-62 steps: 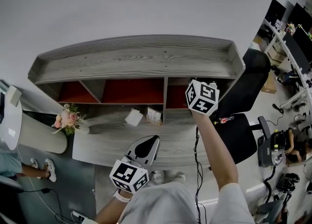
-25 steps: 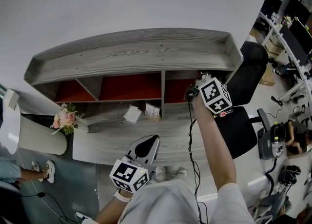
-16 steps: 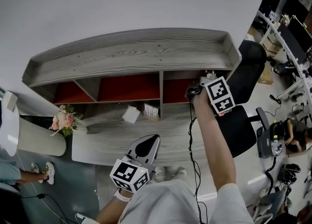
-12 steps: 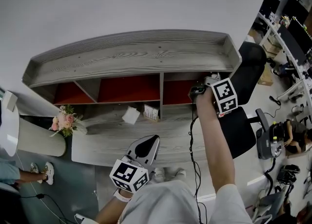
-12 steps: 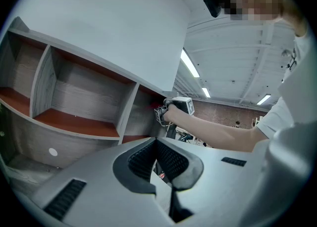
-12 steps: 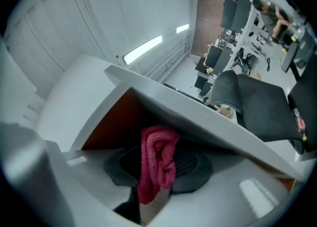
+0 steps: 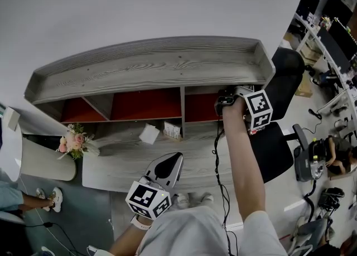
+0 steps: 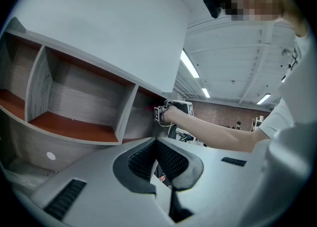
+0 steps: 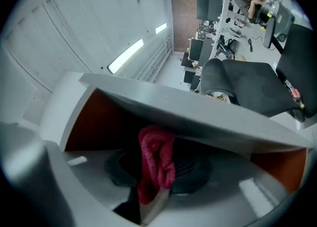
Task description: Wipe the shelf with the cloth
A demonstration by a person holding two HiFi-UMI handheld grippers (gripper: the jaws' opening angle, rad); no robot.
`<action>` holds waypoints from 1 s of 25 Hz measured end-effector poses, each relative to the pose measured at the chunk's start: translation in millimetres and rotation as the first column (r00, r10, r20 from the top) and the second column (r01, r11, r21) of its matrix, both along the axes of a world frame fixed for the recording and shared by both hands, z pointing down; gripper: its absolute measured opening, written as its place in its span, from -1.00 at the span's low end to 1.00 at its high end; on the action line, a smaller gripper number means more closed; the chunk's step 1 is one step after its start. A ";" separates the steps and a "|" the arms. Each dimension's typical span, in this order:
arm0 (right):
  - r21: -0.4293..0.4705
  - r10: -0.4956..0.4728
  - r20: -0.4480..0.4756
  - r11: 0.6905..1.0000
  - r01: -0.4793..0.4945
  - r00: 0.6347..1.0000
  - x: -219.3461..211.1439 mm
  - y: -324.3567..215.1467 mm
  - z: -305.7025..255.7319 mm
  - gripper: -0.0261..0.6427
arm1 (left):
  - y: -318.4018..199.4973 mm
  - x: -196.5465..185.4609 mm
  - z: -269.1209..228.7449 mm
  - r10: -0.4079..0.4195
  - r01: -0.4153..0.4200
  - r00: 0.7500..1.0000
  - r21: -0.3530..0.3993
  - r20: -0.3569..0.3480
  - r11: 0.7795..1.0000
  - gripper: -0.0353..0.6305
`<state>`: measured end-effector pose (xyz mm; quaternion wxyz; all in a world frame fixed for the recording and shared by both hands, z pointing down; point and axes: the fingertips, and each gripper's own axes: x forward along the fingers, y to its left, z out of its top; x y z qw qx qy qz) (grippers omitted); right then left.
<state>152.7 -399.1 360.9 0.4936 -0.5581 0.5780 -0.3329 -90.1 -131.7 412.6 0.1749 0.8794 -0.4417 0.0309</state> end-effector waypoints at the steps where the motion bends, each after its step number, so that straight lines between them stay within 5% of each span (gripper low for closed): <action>1: -0.007 0.000 0.006 1.000 0.000 1.000 0.1 -0.3 2.7 -0.56 | -1.3 0.0 -1.1 -0.002 0.002 1.000 0.002 -0.001 1.000 -0.88; 14: -0.182 0.016 0.102 0.983 0.003 0.995 0.7 -4.3 77.8 -0.56 | -10.7 6.5 -6.7 0.001 -0.001 1.000 0.010 -0.021 1.000 -0.88; 25: -0.395 0.053 0.190 0.918 0.027 0.980 -0.7 -0.6 163.0 -0.56 | -7.8 -0.3 -0.9 -0.017 0.017 1.000 -0.006 -0.014 1.000 -0.88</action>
